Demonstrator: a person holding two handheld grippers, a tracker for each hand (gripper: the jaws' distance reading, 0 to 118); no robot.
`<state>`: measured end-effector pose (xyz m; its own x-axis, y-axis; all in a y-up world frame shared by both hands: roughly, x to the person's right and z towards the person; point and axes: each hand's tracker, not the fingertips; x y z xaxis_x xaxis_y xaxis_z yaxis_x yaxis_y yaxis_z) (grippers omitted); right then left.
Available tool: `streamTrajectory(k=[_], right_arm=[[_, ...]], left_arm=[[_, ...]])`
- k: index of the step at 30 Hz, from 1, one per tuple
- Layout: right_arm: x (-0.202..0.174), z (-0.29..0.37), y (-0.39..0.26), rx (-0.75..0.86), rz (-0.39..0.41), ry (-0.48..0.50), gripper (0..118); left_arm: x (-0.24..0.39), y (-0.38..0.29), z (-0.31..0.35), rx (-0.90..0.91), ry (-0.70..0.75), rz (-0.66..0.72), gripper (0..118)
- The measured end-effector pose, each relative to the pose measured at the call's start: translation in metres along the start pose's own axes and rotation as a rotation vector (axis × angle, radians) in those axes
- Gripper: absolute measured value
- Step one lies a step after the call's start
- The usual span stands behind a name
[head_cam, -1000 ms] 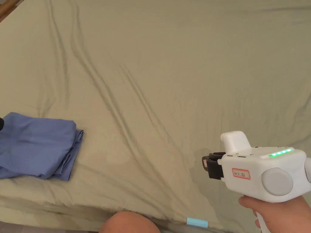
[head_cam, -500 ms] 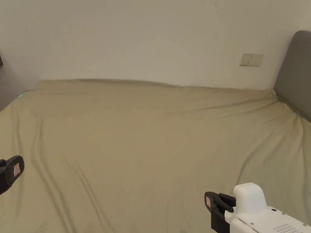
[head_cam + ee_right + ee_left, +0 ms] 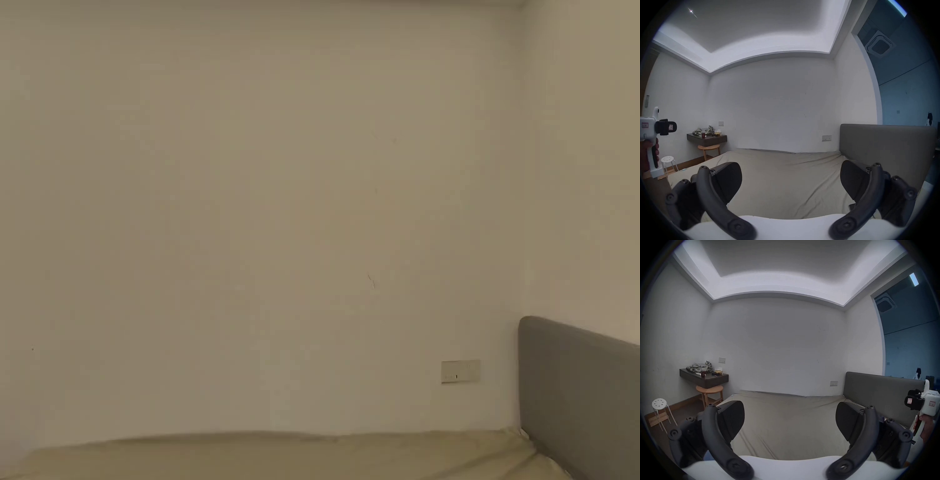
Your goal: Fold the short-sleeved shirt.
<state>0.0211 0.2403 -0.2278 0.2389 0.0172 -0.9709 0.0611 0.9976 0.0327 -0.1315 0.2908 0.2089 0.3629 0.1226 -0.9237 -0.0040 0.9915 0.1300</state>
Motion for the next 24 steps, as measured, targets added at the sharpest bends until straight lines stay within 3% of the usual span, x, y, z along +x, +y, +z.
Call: streamTrajectory(k=[7,11,16,20,24], right_arm=[[0.014,0.001,0.010,0.027,0.012,-0.014,118],[0.020,0.000,0.013,0.013,-0.004,-0.023,118],[0.025,0.001,0.012,0.015,-0.001,-0.040,118],[0.026,0.000,0.014,0.012,0.000,-0.039,118],[0.027,-0.002,0.014,0.022,0.005,-0.044,118]], left_arm=[[0.042,0.019,0.003,0.028,0.102,-0.173,117],[0.041,0.025,0.009,0.026,0.021,-0.142,117],[0.052,0.033,0.018,0.041,0.053,-0.154,117],[0.059,0.040,0.019,0.093,0.159,-0.156,117],[0.055,0.046,0.016,0.080,0.148,-0.105,117]])
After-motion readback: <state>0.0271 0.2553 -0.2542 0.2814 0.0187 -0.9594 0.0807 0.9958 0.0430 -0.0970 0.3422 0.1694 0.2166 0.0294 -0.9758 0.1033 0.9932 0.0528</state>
